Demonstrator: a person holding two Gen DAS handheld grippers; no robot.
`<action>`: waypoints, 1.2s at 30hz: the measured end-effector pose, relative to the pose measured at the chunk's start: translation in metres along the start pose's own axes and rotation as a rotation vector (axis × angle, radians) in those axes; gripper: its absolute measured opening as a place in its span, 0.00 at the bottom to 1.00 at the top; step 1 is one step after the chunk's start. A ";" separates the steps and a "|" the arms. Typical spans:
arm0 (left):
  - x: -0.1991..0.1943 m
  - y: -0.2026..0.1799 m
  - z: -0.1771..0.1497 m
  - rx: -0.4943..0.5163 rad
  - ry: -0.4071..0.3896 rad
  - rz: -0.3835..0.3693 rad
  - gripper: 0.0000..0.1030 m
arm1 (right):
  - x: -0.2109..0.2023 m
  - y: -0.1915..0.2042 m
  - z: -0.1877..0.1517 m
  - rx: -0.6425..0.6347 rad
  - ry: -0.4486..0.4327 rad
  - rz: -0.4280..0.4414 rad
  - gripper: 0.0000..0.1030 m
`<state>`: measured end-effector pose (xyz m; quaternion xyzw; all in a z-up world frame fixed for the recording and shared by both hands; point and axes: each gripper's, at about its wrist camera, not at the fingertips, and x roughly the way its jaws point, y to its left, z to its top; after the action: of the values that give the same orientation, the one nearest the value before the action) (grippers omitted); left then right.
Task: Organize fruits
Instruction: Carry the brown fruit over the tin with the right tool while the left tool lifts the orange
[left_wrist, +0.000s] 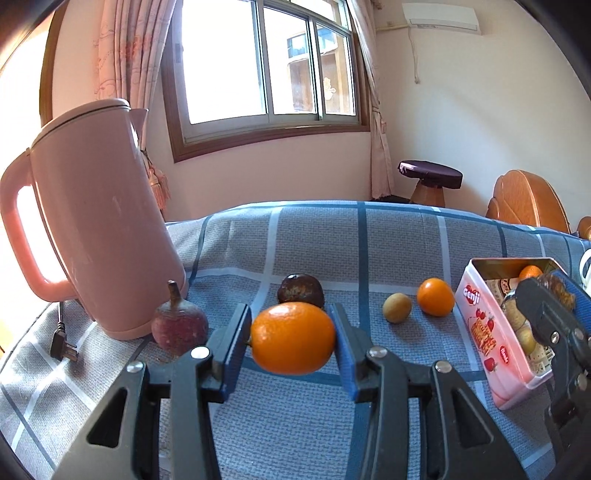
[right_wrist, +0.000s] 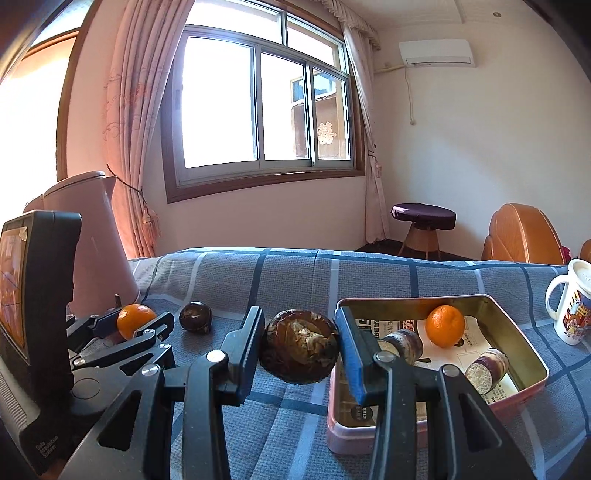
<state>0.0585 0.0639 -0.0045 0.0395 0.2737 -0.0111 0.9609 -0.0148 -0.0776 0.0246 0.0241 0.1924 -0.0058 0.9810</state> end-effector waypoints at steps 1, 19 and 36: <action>-0.002 -0.001 -0.001 0.000 -0.002 0.001 0.44 | -0.001 -0.001 -0.001 -0.001 0.001 -0.001 0.41; -0.025 -0.020 -0.010 -0.025 0.004 -0.032 0.44 | -0.021 -0.025 -0.007 -0.003 0.005 -0.003 0.41; -0.033 -0.050 -0.014 -0.009 0.029 -0.072 0.44 | -0.033 -0.067 -0.006 0.006 -0.013 -0.039 0.41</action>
<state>0.0210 0.0155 -0.0022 0.0256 0.2888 -0.0440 0.9560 -0.0495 -0.1439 0.0285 0.0234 0.1865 -0.0257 0.9818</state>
